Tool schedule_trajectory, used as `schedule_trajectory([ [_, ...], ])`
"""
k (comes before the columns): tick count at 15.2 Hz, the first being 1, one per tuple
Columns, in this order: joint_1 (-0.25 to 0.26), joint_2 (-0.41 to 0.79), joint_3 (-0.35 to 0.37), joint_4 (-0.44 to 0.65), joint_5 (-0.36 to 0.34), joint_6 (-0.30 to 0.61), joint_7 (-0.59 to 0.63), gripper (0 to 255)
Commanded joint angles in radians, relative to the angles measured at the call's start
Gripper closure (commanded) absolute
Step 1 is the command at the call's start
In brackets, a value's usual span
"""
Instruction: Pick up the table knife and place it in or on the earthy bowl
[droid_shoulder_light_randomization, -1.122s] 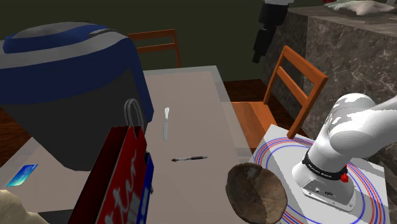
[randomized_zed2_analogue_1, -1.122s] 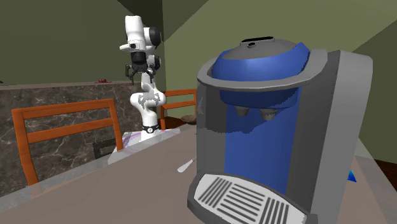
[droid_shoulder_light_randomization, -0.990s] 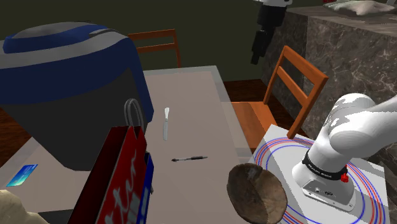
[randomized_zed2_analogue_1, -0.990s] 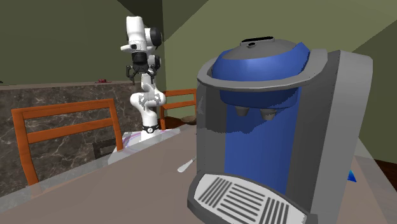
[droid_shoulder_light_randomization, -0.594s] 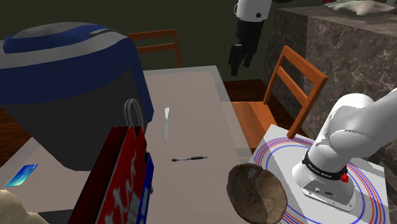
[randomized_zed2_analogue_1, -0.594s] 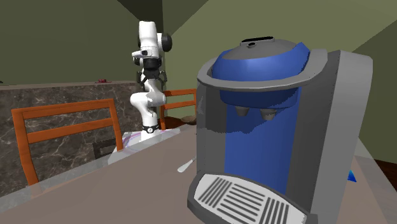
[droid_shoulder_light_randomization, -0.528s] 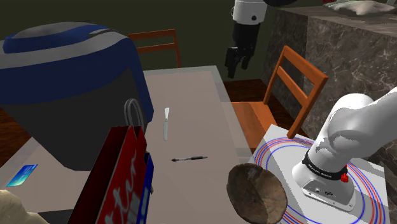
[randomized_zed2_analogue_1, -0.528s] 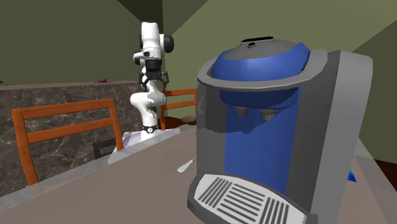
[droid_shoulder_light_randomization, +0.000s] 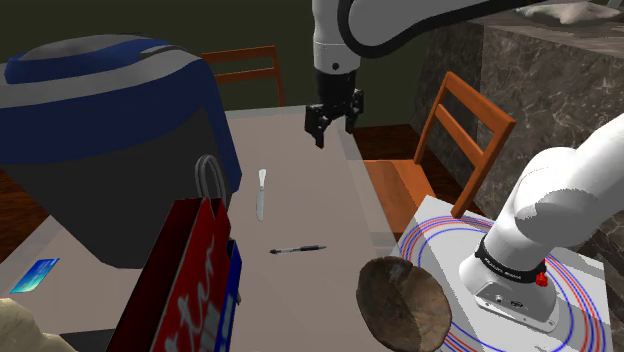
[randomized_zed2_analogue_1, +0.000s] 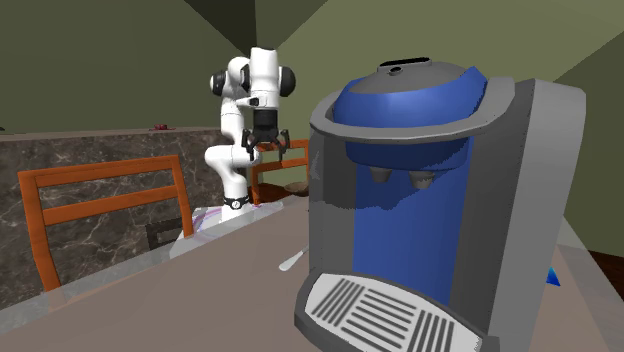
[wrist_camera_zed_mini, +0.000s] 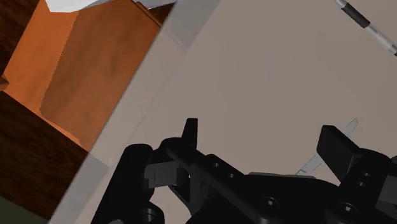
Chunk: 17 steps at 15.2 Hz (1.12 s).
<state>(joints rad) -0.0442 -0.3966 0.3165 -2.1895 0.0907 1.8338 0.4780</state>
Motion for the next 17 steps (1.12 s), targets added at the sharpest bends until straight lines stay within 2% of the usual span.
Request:
schedule_trajectory([
  [1, -0.011, 0.085, 0.044, 0.044, -0.019, 0.03, 0.093, 0],
  [5, -0.024, 0.257, 0.11, 0.147, -0.083, 0.062, 0.271, 0],
  [9, -0.013, 0.442, 0.145, 0.278, -0.171, 0.069, 0.448, 0],
  [17, 0.086, 0.825, 0.115, 0.626, -0.329, 0.004, 0.732, 0],
])
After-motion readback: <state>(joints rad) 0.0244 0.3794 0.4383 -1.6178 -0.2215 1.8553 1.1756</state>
